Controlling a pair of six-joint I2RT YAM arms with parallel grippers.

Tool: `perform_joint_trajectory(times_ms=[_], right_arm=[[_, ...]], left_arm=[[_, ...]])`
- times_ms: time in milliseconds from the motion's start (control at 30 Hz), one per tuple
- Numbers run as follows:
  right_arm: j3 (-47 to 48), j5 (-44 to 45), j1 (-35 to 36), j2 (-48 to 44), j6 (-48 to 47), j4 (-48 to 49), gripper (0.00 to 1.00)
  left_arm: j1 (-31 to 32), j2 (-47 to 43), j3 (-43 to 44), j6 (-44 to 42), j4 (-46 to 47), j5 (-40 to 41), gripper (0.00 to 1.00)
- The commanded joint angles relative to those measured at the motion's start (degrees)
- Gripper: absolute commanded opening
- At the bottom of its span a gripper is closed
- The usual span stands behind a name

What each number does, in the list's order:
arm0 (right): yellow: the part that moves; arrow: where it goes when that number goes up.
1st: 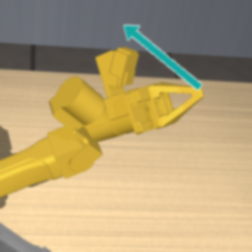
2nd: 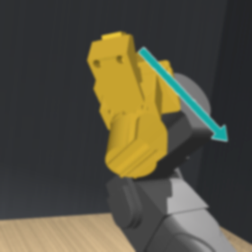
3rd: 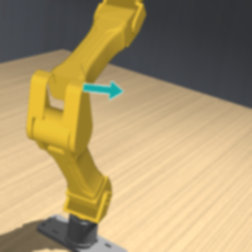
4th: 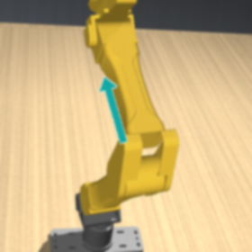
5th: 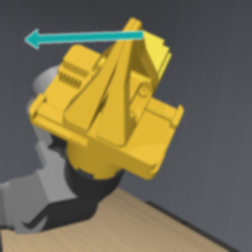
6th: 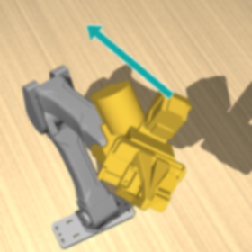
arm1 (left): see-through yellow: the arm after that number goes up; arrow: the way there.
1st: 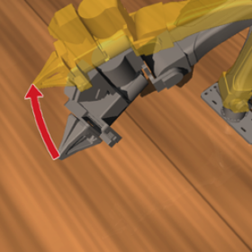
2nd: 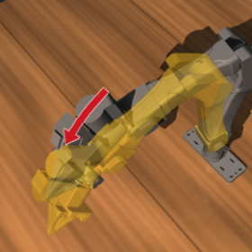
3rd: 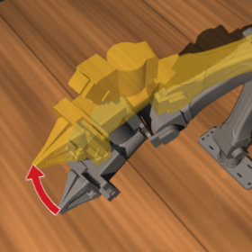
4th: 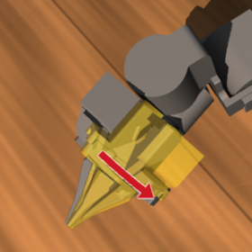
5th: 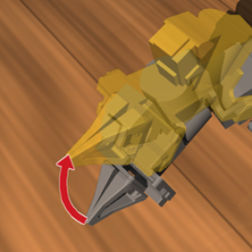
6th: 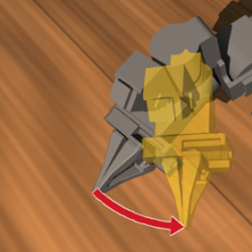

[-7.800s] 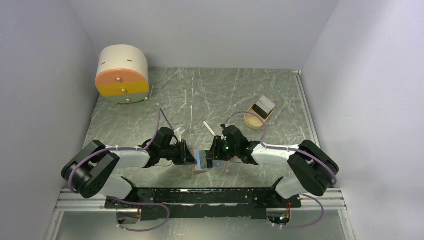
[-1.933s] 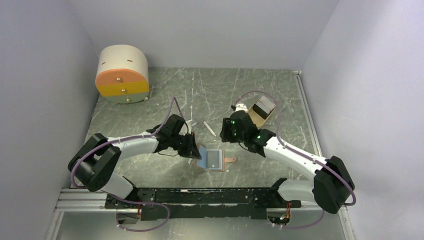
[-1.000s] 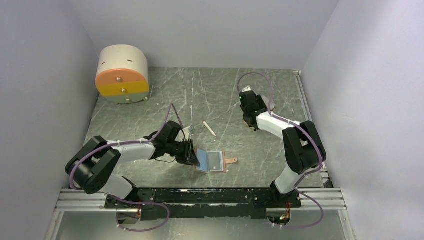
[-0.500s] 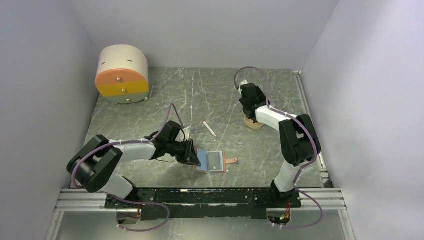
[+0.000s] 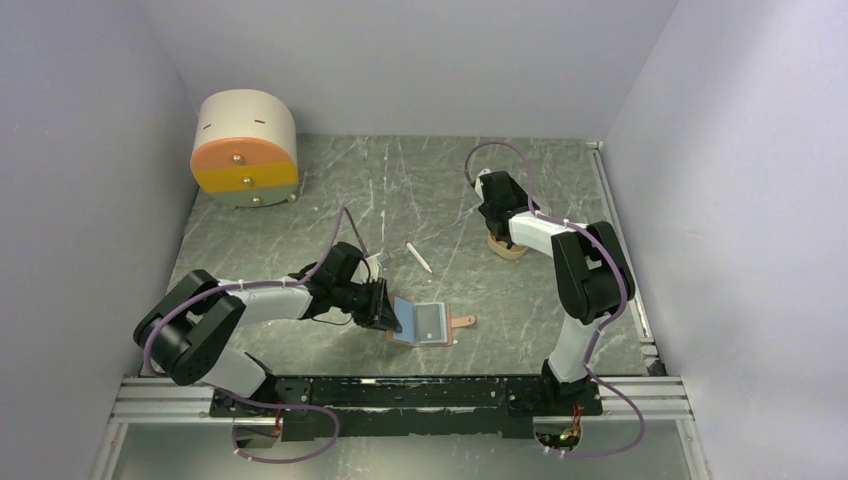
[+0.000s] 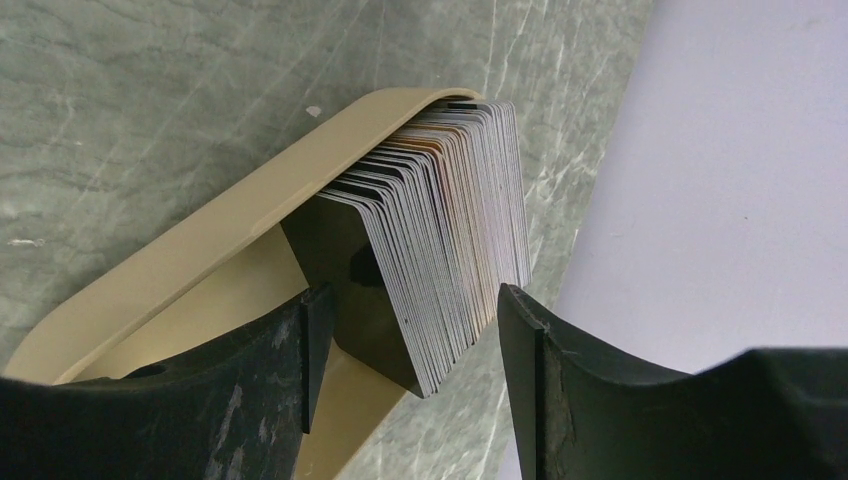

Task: Put the credit cards into the card holder

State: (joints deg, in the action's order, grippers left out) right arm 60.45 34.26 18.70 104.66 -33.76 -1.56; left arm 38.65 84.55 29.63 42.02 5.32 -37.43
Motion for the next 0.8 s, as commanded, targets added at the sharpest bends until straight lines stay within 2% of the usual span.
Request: perform_joint_trajectory(times_ms=[0, 133, 333, 767], right_arm=[[0.9, 2.6, -0.6, 1.1, -2.3, 1.2, 0.64], [1.0, 5.1, -1.0, 1.5, -3.3, 2.5, 0.64], [1.8, 3.6, -1.9, 1.0, -1.4, 1.8, 0.61], [3.1, 2.5, -1.8, -0.8, 0.1, -0.8, 0.46]], left_arm=[[-0.3, -0.4, -0.2, 0.4, 1.2, -1.0, 0.22], [-0.4, 0.0, 0.1, 0.6, 1.6, -1.4, 0.22], [-0.4, -0.1, -0.7, 0.9, 2.2, -1.5, 0.22], [-0.3, 0.1, -1.3, 1.3, 3.1, -1.6, 0.21]])
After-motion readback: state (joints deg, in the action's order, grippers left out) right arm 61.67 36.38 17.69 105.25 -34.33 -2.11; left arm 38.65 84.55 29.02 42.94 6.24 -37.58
